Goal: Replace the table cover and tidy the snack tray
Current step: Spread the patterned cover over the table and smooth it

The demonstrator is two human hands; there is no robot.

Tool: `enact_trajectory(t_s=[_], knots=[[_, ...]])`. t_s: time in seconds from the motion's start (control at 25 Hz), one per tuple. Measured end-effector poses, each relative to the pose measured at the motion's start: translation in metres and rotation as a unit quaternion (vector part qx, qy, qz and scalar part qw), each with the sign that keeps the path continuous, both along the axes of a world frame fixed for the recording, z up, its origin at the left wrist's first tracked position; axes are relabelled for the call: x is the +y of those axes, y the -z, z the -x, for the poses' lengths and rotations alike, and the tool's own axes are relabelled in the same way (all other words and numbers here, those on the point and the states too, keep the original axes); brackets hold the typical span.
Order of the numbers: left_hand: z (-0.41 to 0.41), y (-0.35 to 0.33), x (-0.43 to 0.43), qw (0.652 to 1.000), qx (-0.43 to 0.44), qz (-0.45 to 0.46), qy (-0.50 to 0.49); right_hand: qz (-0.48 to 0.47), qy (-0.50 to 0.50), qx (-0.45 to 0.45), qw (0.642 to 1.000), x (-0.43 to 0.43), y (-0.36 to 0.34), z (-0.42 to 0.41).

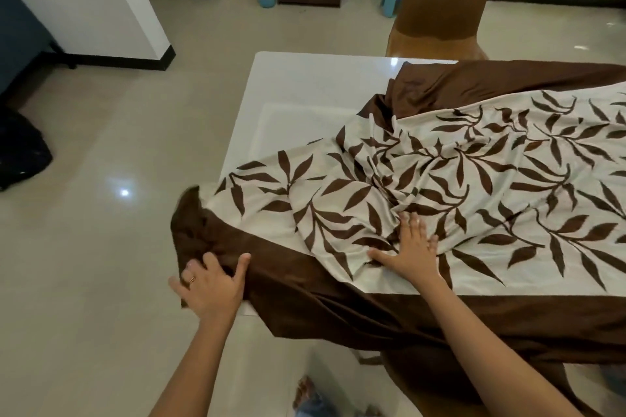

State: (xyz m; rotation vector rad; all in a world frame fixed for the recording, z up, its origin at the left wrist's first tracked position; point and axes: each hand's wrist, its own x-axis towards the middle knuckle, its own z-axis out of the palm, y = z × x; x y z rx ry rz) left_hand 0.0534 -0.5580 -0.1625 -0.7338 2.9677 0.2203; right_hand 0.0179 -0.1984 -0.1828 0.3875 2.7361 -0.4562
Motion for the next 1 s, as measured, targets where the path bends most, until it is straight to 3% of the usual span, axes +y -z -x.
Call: enact_trajectory(t_s=[0.08, 0.2, 0.28, 0.36, 0.48, 0.6, 0.72, 0.8, 0.84, 0.88, 1.0], knots=[[0.002, -0.012, -0.013, 0.997, 0.050, -0.020, -0.051, 0.002, 0.011, 0.000, 1.000, -0.013, -0.002, 0.002], [0.029, -0.026, -0.017, 0.989, 0.119, -0.058, 0.060, -0.001, 0.018, -0.001, 1.000, -0.033, 0.000, 0.002], [0.054, -0.028, -0.008, 0.974, 0.059, -0.109, 0.191, 0.003, 0.021, 0.015, 1.000, -0.042, 0.003, -0.003], [0.068, -0.017, -0.002, 0.956, -0.056, -0.112, 0.267, 0.008, 0.027, 0.031, 0.999, -0.042, 0.004, -0.009], [0.065, 0.002, -0.006, 0.963, -0.161, -0.050, 0.210, -0.013, 0.062, 0.019, 0.998, -0.022, 0.001, -0.022], [0.070, -0.003, -0.001, 0.993, -0.039, -0.010, 0.114, -0.044, 0.095, -0.022, 0.994, 0.003, -0.007, -0.027], [0.115, -0.009, 0.011, 0.981, 0.091, -0.059, 0.160, -0.063, 0.131, 0.170, 0.975, 0.011, -0.022, 0.009], [0.152, -0.011, 0.024, 0.961, 0.083, -0.053, 0.258, -0.039, 0.123, 0.295, 0.947, 0.004, -0.031, 0.057], [0.171, -0.009, 0.031, 0.951, 0.051, -0.051, 0.302, -0.015, 0.100, 0.303, 0.948, -0.003, -0.034, 0.085], [0.189, -0.006, 0.039, 0.940, 0.007, -0.054, 0.336, 0.011, 0.067, 0.284, 0.956, -0.014, -0.034, 0.112], [0.224, 0.015, 0.055, 0.917, -0.084, -0.057, 0.386, 0.050, -0.010, 0.113, 0.992, -0.039, -0.021, 0.187]])
